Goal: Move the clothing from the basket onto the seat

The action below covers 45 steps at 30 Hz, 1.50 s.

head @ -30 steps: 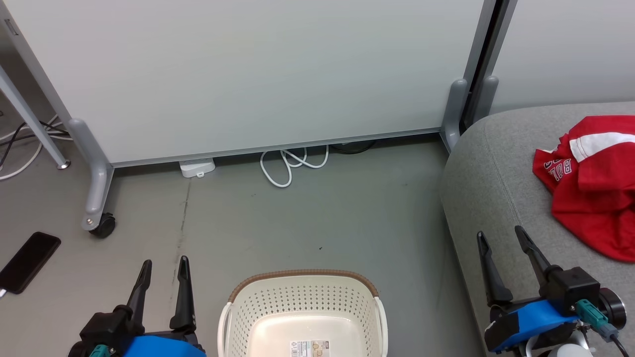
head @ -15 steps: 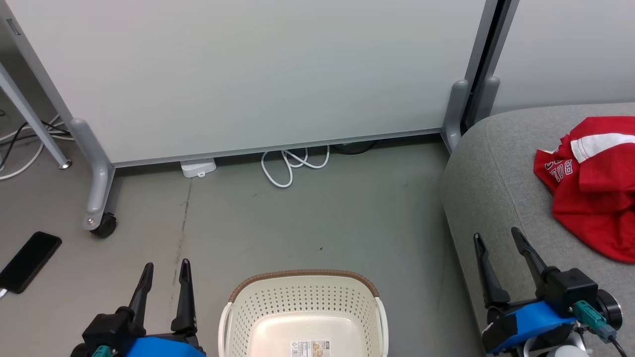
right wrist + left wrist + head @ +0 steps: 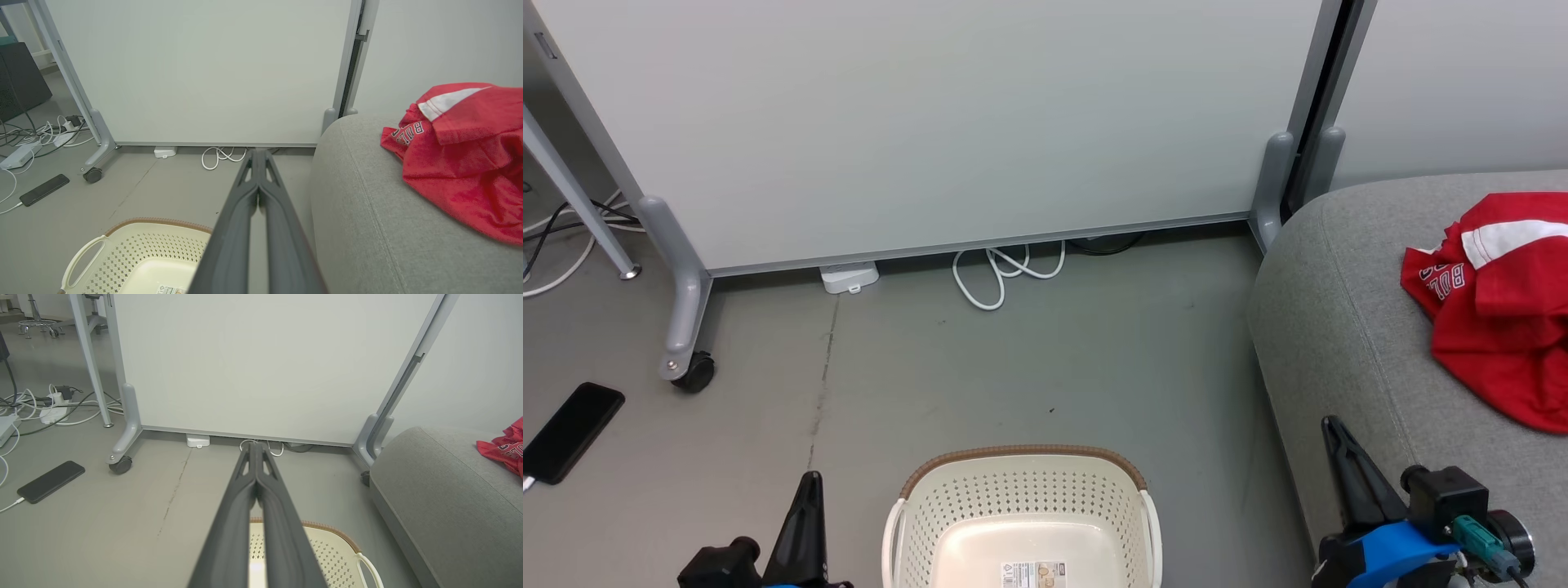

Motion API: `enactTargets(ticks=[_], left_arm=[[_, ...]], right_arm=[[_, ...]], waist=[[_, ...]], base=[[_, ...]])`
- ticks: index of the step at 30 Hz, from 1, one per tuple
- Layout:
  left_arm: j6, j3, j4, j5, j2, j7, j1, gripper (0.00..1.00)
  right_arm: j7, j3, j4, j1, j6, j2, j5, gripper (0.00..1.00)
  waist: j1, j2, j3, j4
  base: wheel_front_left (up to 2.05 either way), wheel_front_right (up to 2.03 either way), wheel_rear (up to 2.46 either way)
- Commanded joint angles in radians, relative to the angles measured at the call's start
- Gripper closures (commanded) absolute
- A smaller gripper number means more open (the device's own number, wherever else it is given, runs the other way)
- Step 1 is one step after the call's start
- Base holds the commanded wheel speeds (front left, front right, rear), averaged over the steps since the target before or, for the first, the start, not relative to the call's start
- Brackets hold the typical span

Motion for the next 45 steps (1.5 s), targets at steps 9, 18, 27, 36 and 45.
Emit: enactTargets(ticks=[9, 18, 27, 36, 45], left_arm=[[0.0, 0.02, -0.007, -0.161, -0.004, 0.045, -0.017, 1.0], [0.0, 0.036, -0.018, -0.294, -0.007, 0.082, -0.033, 1.0], [-0.001, 0.053, -0.029, -0.429, -0.009, 0.119, -0.05, 1.0], [-0.001, 0.068, -0.039, -0.552, -0.011, 0.153, -0.066, 1.0], [-0.001, 0.082, -0.047, -0.663, -0.013, 0.184, -0.079, 1.0]], right_arm=[[0.041, -0.015, 0.004, -0.01, 0.0, 0.0, 0.188, 1.0], [0.068, -0.022, -0.003, -0.015, 0.0, 0.0, 0.344, 1.0], [0.098, -0.031, -0.009, -0.022, 0.0, 0.0, 0.503, 1.0], [0.126, -0.039, -0.012, -0.029, 0.0, 0.0, 0.645, 1.0], [0.151, -0.047, -0.016, -0.036, 0.0, -0.001, 0.776, 1.0]], waist=[[0.0, -0.0001, 0.0, -0.001], [0.0, -0.0001, 0.0, -0.002], [0.0, -0.0001, 0.001, -0.003], [0.0, -0.0001, 0.001, -0.003], [0.0, -0.0001, 0.001, -0.004]], base=[[0.0, 0.0, 0.0], [0.0, 0.0, 0.0], [0.0, 0.0, 0.0], [0.0, 0.0, 0.0], [0.0, 0.0, 0.0]])
